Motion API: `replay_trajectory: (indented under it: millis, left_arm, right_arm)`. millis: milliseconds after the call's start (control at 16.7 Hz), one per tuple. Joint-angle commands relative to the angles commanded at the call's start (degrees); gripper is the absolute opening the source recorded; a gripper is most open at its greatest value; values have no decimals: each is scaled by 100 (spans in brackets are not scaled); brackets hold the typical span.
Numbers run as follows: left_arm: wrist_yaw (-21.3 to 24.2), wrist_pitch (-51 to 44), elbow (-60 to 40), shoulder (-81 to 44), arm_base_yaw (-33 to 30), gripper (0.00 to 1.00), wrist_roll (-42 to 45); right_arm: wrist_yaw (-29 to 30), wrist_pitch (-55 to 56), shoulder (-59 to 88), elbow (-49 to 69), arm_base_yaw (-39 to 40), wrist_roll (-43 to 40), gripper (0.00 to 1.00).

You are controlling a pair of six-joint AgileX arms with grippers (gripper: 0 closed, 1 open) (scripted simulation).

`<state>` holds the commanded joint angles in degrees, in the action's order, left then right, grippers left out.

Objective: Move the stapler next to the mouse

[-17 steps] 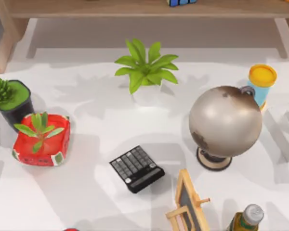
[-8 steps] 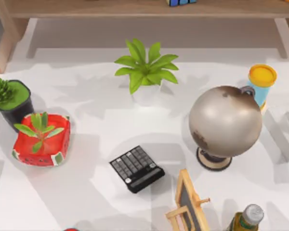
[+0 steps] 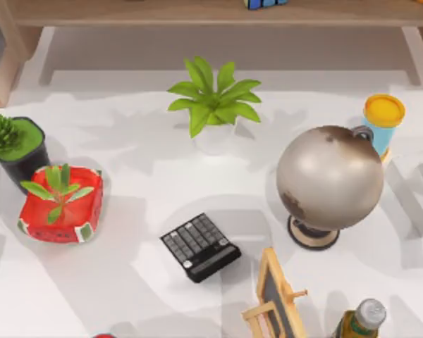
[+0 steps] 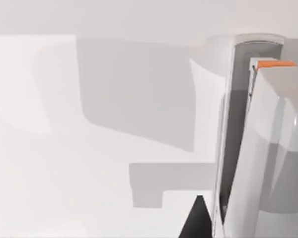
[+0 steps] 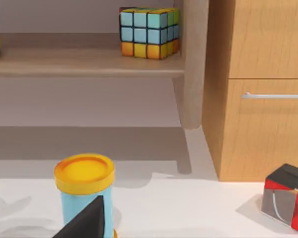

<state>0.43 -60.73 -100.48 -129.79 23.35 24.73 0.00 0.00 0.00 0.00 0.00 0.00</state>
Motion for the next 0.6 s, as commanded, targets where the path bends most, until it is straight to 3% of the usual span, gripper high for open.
replay_trajectory:
  millis: [240,600]
  left_arm:
    - [0,0,0,0,0,98,0]
    - [0,0,0,0,0,100,0]
  right_arm:
    - [0,0,0,0,0,0,100]
    - [0,0,0,0,0,0,100]
